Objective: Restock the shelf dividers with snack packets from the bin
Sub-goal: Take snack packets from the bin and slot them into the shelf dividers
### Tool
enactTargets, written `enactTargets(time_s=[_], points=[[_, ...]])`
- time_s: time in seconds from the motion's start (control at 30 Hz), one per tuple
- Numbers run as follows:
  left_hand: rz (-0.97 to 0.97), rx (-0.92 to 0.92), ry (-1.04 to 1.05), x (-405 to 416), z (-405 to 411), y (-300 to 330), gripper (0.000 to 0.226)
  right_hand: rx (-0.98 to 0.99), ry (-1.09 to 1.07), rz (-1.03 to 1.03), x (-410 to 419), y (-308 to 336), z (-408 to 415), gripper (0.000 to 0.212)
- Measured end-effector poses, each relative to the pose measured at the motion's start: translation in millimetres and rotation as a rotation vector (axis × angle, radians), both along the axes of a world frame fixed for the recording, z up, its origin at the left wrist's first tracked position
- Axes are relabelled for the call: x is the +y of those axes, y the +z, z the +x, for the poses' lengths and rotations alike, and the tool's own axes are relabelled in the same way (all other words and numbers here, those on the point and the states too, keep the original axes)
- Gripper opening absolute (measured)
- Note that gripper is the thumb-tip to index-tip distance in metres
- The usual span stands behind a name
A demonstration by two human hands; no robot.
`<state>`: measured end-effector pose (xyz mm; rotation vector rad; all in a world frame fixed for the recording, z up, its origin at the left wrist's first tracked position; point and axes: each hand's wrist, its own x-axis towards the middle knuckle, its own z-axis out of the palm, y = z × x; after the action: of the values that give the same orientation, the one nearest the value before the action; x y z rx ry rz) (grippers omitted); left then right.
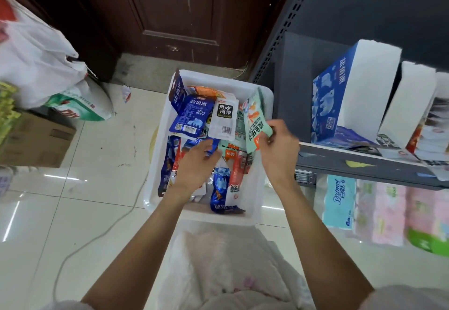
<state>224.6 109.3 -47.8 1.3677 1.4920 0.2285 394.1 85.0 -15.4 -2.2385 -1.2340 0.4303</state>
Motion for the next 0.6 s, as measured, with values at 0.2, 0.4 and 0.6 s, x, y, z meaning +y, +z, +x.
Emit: enactTargets(time_s=[0.2, 0.4, 0.6], points=[[-0.627, -0.814, 0.473, -12.0, 13.5, 34.0, 0.036, 0.890, -0.214, 0.125, -43.4, 24.7, -12.6, 0.027], [-0.391, -0.751, 0.550, -17.2, 16.3, 33.9, 0.049, 0.924, -0.053, -0.046, -62.0, 23.9, -19.1, 0.044], [-0.061, -0.590, 0.370, -36.2, 41.9, 77.7, 0.059, 0.819, -0.165, 0.104, -84.5, 41.7, -7.6, 0.026]])
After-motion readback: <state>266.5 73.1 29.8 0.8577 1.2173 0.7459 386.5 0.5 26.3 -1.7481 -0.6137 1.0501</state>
